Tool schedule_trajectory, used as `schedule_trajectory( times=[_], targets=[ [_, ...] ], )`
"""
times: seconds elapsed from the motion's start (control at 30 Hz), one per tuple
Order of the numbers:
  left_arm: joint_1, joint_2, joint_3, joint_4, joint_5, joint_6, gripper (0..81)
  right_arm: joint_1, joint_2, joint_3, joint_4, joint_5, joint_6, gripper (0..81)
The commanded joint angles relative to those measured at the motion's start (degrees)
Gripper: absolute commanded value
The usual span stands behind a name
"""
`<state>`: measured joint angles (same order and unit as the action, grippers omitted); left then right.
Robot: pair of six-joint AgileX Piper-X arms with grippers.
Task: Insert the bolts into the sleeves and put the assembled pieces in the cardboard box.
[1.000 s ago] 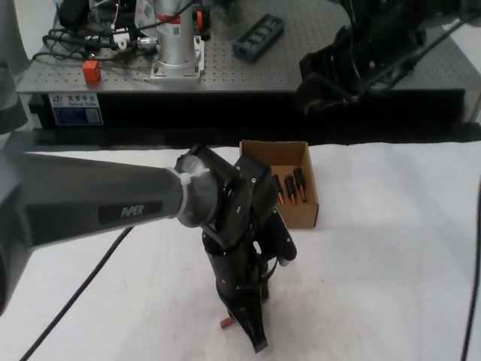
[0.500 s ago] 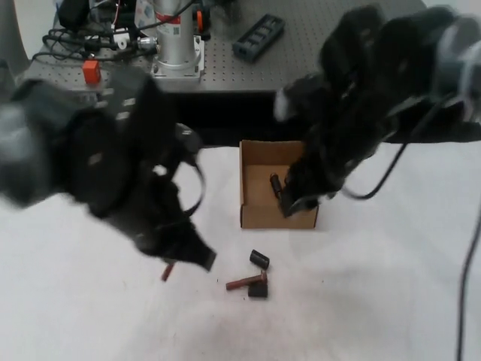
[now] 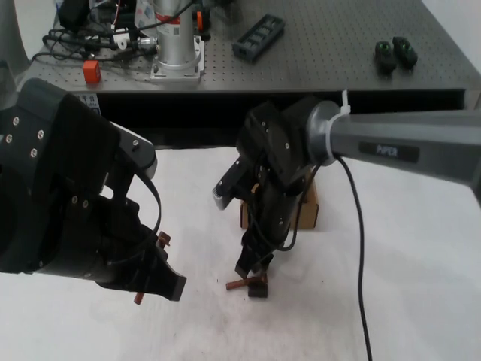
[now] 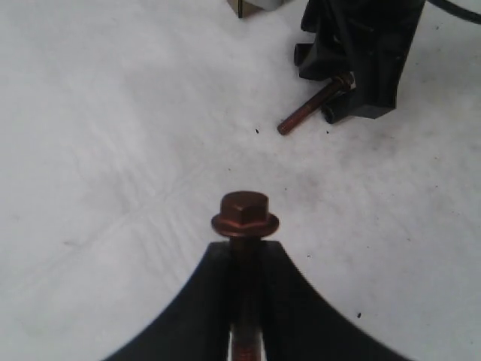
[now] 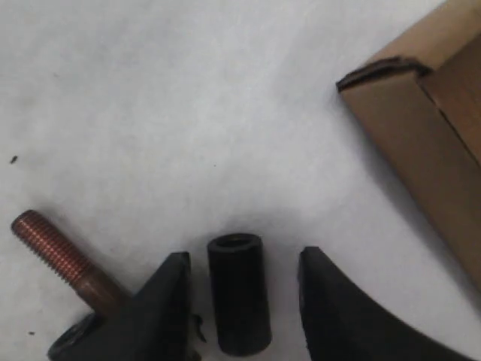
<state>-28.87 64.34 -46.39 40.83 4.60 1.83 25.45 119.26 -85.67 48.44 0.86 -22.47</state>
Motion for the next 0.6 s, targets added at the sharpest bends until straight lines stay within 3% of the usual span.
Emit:
schedule_trajectory(
  times=[0.0,0.17,0.3,0.4,0.57],
  targets=[
    [0.08,-0.62,-0.09,0.01,0.08,-0.75,0.7,0.05,1.10,-1.13,0.08,0.95,-1.35,31.1],
    [0.08,-0.62,-0.09,0.01,0.08,-0.75,0.7,0.05,2.30,-1.13,0.22,1.15,-1.64,18.3],
    [0.08,-0.62,-0.09,-0.22,0.08,-0.75,0.7,-0.16,2.27,-1.25,-0.05,2.96,-1.81,0.3],
    [0.08,-0.62,-0.09,-1.58,1.64,-2.37,0.7,-1.36,0.56,-1.26,0.05,2.06,0.05,2.0],
    [0.08,-1.34,2.74,-11.70,9.97,-10.00,0.7,-7.13,-11.05,1.52,-0.33,-11.07,4.61,2.0]
  ],
)
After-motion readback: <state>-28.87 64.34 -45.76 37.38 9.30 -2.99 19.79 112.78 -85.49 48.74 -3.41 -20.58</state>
